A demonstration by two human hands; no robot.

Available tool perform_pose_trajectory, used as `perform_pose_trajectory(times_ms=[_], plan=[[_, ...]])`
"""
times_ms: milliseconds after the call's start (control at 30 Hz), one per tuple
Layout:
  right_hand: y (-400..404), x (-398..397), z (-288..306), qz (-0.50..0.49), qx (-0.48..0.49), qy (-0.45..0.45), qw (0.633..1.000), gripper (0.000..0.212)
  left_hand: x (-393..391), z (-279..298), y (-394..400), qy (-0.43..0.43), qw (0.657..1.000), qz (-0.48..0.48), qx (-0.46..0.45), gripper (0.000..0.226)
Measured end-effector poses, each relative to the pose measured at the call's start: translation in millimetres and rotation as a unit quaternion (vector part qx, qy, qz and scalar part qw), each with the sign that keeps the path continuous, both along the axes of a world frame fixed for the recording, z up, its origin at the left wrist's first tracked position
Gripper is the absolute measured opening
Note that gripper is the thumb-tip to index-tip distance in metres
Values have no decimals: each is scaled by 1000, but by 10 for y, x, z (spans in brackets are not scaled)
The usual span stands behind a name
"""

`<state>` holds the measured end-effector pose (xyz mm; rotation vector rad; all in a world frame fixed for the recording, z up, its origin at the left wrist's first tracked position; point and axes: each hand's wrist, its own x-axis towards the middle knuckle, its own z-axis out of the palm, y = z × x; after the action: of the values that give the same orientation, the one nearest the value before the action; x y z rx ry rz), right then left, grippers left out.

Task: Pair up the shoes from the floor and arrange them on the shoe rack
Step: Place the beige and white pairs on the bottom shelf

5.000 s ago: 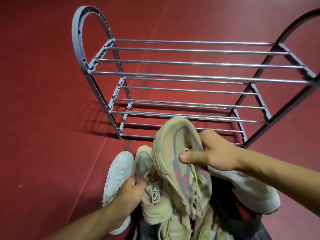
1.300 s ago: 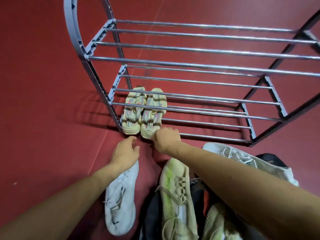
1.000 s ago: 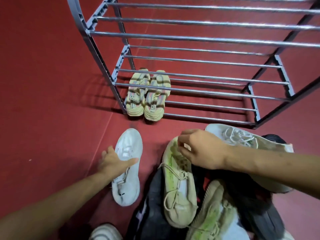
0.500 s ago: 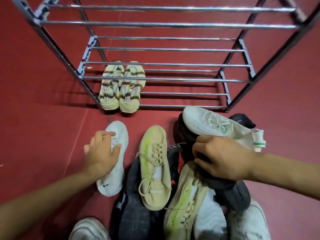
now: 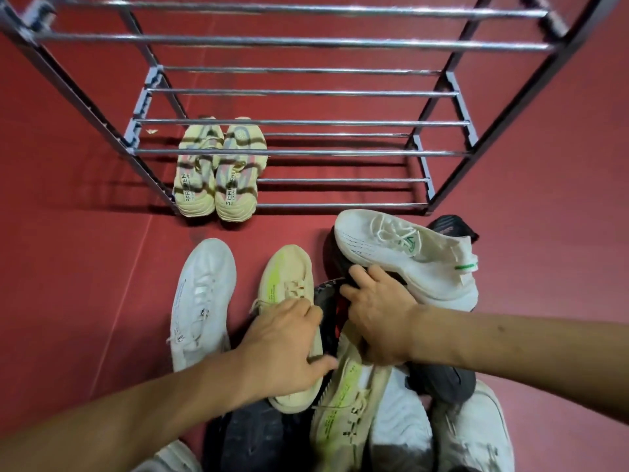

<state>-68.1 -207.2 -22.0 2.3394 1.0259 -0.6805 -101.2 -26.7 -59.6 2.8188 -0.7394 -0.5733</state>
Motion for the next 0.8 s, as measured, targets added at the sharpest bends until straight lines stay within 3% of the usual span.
perform_pose_trajectory(times_ms=[67,133,267,367,433,567,633,700,800], plan=[[-36,34,-34,-12,23,9,1000,66,34,-65,30,-34,999,-2,-21,62],[-21,-8,-101,42,23,18,999,71,120,-122,140,-49,997,31,-50,62],[232,-196,-230,199,13,58,978,38,270,-195,339,-9,989,130,-75,64],[278,-16,-91,203,5,87,975,35,343,-243,451,12,977,201,-63,86],[154,126,39,156,45,88,983,31,383,-276,531,74,946,303,-92,90],[-378,283,369,-45,133,122,983,35,451,-272,671,207,840,466,-187,60],[-681,363,560,-182,208,143,950,48,449,-242,692,212,826,482,-203,49],[-868,439,723,-285,266,182,903,52,429,-204,702,236,799,507,-221,59],[-924,541,928,-325,297,203,875,48,420,-171,680,273,763,531,-248,55]])
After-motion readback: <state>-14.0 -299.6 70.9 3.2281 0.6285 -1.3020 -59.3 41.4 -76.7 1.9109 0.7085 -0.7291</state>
